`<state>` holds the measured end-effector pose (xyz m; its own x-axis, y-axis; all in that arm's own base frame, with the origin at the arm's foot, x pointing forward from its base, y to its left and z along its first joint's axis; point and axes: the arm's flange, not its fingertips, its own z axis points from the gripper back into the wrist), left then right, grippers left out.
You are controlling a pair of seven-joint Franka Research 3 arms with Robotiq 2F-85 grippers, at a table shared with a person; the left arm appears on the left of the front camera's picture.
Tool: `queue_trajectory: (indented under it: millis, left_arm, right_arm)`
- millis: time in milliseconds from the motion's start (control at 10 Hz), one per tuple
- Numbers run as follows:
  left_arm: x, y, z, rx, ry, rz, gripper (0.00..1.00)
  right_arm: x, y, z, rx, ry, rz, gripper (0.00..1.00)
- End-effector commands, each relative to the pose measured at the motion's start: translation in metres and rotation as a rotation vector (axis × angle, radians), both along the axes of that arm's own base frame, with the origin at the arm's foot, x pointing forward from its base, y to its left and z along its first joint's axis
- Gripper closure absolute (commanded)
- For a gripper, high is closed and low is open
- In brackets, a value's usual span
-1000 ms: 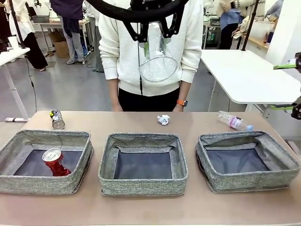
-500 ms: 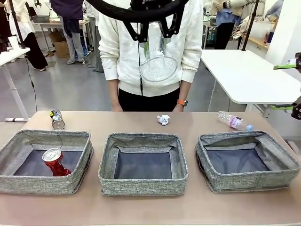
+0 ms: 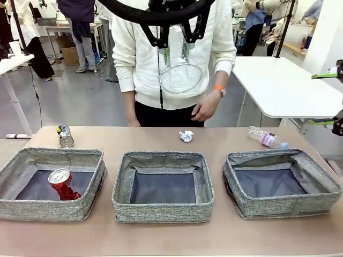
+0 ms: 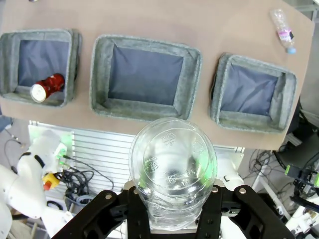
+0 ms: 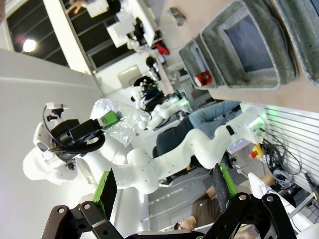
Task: Sort the waste into the appropriate baskets.
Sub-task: Place the picked waste into the Fabric basket indicated by the person.
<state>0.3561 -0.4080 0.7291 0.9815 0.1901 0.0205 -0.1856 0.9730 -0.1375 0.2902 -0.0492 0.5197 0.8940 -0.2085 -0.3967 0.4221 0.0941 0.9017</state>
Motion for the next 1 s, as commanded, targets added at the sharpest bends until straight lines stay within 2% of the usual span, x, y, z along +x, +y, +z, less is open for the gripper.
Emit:
queue_trajectory:
  millis: [0, 900]
  left_arm:
    - [-0.0013, 0.0019, 0.0020, -0.001, -0.003, 0.010, 0.63]
    - [-0.0013, 0.0019, 0.0020, -0.001, -0.003, 0.010, 0.63]
  right_arm:
    - [-0.0003, 0.0020, 0.0053, 0.020, 0.014, -0.005, 0.00]
    - [-0.0003, 0.0020, 0.0053, 0.020, 0.014, -0.005, 0.00]
